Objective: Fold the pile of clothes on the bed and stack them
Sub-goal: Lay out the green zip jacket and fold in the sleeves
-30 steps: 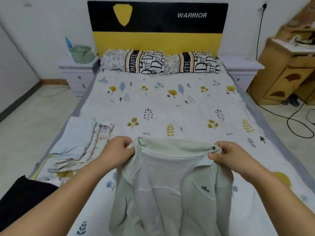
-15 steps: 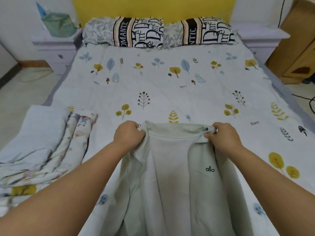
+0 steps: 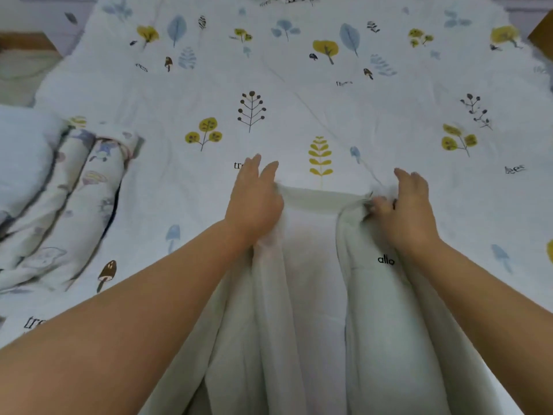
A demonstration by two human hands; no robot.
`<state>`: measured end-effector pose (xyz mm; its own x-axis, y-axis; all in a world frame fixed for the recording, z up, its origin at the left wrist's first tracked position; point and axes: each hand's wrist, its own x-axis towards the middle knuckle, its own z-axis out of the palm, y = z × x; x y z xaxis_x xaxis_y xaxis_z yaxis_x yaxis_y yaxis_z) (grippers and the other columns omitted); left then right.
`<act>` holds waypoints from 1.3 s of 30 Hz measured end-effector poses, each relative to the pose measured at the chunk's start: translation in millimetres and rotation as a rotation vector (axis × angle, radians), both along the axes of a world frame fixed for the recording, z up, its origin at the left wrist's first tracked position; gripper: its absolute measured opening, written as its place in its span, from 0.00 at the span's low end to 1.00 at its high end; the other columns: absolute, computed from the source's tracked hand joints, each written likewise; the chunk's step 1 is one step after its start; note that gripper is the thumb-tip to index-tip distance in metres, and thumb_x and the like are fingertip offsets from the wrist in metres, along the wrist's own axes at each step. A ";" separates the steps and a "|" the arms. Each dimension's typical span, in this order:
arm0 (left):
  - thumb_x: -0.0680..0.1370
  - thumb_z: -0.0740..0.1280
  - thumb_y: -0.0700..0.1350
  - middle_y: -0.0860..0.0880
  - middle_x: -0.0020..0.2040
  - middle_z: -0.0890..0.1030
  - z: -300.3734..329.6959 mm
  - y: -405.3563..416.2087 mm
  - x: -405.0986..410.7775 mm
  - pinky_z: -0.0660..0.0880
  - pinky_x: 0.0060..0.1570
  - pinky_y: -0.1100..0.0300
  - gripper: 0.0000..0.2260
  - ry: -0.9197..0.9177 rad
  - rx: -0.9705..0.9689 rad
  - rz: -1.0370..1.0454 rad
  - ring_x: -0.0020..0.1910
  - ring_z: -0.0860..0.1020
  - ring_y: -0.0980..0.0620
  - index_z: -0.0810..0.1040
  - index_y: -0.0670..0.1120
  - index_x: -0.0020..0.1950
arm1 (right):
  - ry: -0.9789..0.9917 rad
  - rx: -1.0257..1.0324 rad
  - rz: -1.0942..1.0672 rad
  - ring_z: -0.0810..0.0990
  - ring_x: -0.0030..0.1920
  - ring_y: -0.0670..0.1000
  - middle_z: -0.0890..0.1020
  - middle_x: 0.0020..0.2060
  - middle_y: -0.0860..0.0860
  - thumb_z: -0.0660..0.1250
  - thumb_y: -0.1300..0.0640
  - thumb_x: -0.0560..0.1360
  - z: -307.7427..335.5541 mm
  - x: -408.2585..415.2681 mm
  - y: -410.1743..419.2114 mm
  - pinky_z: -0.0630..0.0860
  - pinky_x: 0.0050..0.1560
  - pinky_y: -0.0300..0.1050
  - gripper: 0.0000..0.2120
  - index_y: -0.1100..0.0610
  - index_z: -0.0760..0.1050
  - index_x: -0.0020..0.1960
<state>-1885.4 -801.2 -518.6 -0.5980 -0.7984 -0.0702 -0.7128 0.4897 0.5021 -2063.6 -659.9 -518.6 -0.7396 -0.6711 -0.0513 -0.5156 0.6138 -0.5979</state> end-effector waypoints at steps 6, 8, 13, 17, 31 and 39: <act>0.75 0.54 0.54 0.34 0.72 0.62 -48.9 57.5 21.7 0.58 0.66 0.35 0.27 -0.313 -0.285 -0.084 0.72 0.61 0.35 0.66 0.42 0.72 | 0.370 0.295 0.170 0.54 0.75 0.60 0.54 0.75 0.62 0.54 0.45 0.77 -44.8 72.0 33.3 0.54 0.69 0.65 0.31 0.60 0.57 0.75; 0.79 0.52 0.59 0.38 0.77 0.45 -71.2 66.0 28.2 0.41 0.71 0.40 0.30 -0.450 -0.114 -0.133 0.76 0.44 0.40 0.49 0.46 0.77 | 0.307 0.503 0.219 0.44 0.76 0.56 0.44 0.76 0.57 0.47 0.40 0.79 -64.3 75.2 35.8 0.43 0.71 0.63 0.32 0.56 0.46 0.77; 0.73 0.36 0.63 0.41 0.77 0.42 -92.3 67.1 30.4 0.34 0.70 0.43 0.36 -0.450 -0.162 -0.146 0.76 0.39 0.43 0.43 0.48 0.77 | 0.274 0.625 0.251 0.35 0.75 0.51 0.36 0.76 0.52 0.41 0.37 0.78 -82.1 68.8 35.7 0.35 0.72 0.58 0.34 0.53 0.33 0.76; 0.80 0.48 0.58 0.45 0.77 0.40 -80.6 57.9 28.1 0.36 0.71 0.44 0.29 -0.402 0.018 -0.192 0.76 0.39 0.47 0.43 0.48 0.77 | 0.205 0.605 0.270 0.36 0.75 0.51 0.38 0.76 0.52 0.45 0.38 0.78 -75.0 66.4 34.8 0.37 0.72 0.58 0.34 0.53 0.36 0.76; 0.76 0.64 0.53 0.40 0.50 0.74 -30.7 118.9 147.6 0.68 0.48 0.51 0.16 -0.356 0.172 0.411 0.54 0.73 0.39 0.69 0.40 0.52 | -0.011 0.431 0.363 0.78 0.47 0.55 0.77 0.49 0.54 0.66 0.49 0.72 -28.3 225.2 118.2 0.73 0.43 0.46 0.17 0.55 0.68 0.57; 0.77 0.62 0.41 0.35 0.48 0.75 -28.7 107.5 157.9 0.68 0.39 0.49 0.07 -0.325 -0.173 0.243 0.45 0.75 0.37 0.70 0.37 0.49 | -0.014 0.417 0.127 0.79 0.52 0.59 0.79 0.51 0.59 0.54 0.60 0.79 -29.7 186.4 139.1 0.72 0.47 0.48 0.09 0.58 0.68 0.57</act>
<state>-1727.5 -693.8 -547.4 -0.3606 -0.9296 -0.0768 -0.9250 0.3457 0.1579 -1877.2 -520.8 -548.3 -0.6500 -0.6761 -0.3469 -0.5959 0.7368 -0.3196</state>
